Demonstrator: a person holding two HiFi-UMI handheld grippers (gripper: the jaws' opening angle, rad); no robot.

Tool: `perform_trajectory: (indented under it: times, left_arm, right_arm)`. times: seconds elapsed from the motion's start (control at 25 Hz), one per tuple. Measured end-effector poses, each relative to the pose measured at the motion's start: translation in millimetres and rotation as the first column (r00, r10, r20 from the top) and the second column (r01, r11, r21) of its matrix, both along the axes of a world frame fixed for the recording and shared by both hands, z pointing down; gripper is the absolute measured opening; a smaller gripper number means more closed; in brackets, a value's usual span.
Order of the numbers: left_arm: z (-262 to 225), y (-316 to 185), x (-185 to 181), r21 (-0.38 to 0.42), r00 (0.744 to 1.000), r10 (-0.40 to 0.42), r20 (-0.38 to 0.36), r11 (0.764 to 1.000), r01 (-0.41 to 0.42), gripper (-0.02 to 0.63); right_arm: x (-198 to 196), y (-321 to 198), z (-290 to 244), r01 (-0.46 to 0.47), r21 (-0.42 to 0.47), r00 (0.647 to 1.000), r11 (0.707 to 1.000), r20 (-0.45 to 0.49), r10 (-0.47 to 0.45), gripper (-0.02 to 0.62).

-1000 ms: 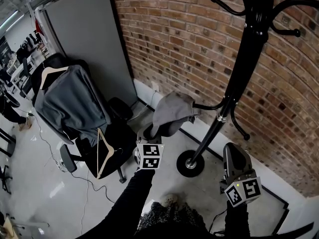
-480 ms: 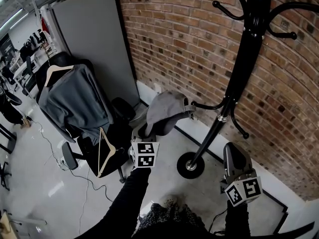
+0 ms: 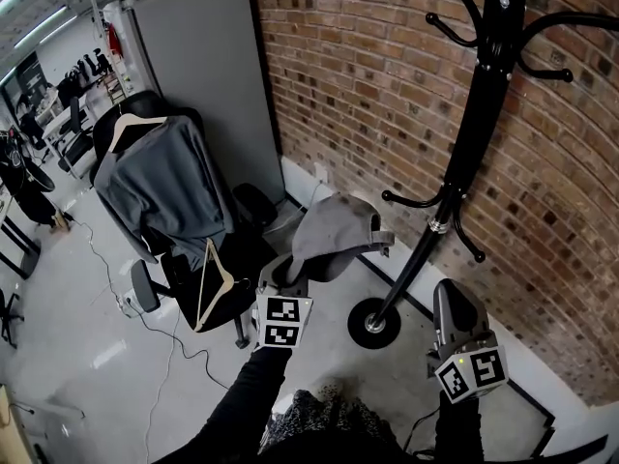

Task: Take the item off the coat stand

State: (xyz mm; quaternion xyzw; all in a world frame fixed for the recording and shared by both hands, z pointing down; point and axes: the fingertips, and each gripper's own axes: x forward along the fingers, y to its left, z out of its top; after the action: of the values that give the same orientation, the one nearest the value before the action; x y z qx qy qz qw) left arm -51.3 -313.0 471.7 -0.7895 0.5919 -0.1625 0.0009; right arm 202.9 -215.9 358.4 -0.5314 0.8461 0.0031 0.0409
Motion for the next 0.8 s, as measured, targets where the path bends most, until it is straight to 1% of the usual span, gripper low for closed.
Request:
perform_trajectory:
  times: [0.2,0.4,0.52,0.64,0.8]
  left_arm:
    - [-15,39,5,0.022,1.000,-0.002,-0.014,1.000,0.002,0.048]
    - [-16,78,5,0.012,0.999,-0.027,-0.023,1.000,0.028,0.048]
    - [-18,97,5,0.009,0.998,-0.042,-0.041,0.999,0.043,0.048]
    - [-24,112,11,0.013,0.998,-0.027,-0.062,1.000,0.028,0.048]
    - [-32,122,22,0.016,0.997,0.020,-0.070,1.000,-0.019,0.048]
  right_arm:
    - [0,25,-3,0.022,0.008,1.000,1.000,0.000,-0.022,0.010]
    - [3,50,-4,0.044,0.015,0.999,0.999,0.001,-0.044,0.009]
    - [1,59,-2,0.052,0.014,0.999,0.999,0.003,-0.052,0.009]
    - [-8,67,1,0.064,0.009,0.998,0.998,0.005,-0.064,0.010]
    - [-24,76,0,0.071,0.012,0.997,0.997,-0.001,-0.071,0.009]
